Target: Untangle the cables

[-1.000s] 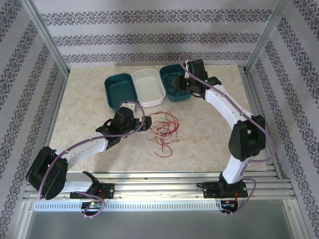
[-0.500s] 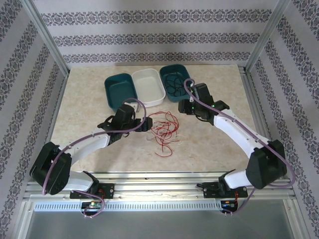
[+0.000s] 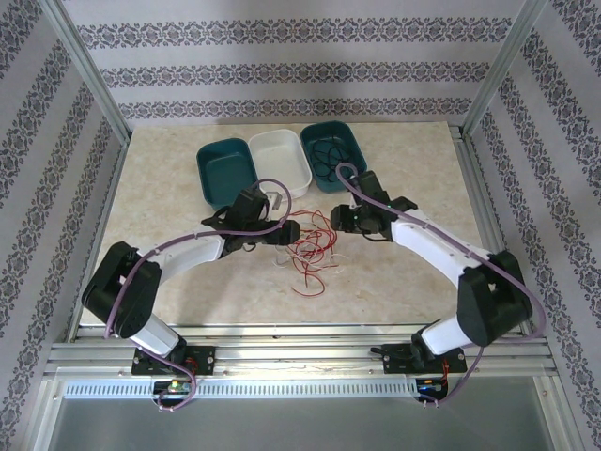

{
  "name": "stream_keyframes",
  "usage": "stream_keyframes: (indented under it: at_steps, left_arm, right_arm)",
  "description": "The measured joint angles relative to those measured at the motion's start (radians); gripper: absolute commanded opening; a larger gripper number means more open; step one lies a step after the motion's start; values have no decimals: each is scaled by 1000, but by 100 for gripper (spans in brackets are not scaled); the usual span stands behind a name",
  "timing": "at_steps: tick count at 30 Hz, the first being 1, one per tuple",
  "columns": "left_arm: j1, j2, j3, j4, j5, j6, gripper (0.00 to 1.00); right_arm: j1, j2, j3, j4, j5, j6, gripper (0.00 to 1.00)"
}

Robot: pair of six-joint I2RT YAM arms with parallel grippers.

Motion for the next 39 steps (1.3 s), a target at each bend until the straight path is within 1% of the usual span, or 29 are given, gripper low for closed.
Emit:
stream_keyframes:
  at_steps: [6,11,13,16,18,20,22,25,26,30,36,39]
  left_arm:
    - [0,66,9,-1,-18,-1,80]
    - [0,107,29,0,-43,0,80]
    - [0,117,31,1,-46,-1,80]
    - [0,130,32,8,-45,-1,80]
    - [0,137,32,13,-45,-1,80]
    - [0,139,32,16,-42,-1,79]
    - [0,140,32,23,-37,-1,78]
    - [0,146,33,32,-27,-4,75]
    - [0,150,33,35,-24,-5,75]
    - [0,159,33,45,-13,-14,67]
    - [0,190,34,83,24,-28,57]
    - [0,209,39,91,37,-36,48]
  right_arm:
    - [41,156,94,-2,-28,-8,47]
    - [43,238,149,-3,-31,-9,46]
    - [42,257,161,-3,-31,-12,43]
    - [42,273,168,-3,-31,-18,35]
    - [42,283,172,-3,-30,-21,32]
    - [42,291,174,-3,-31,-24,26]
    - [42,297,177,-3,-31,-29,17]
    - [42,298,182,-3,-32,-33,1]
    - [42,298,183,-3,-32,-35,0]
    - [42,270,183,-4,-29,-51,0]
    - [43,144,183,-3,-16,-61,0]
    - [50,80,183,-3,-6,-61,0]
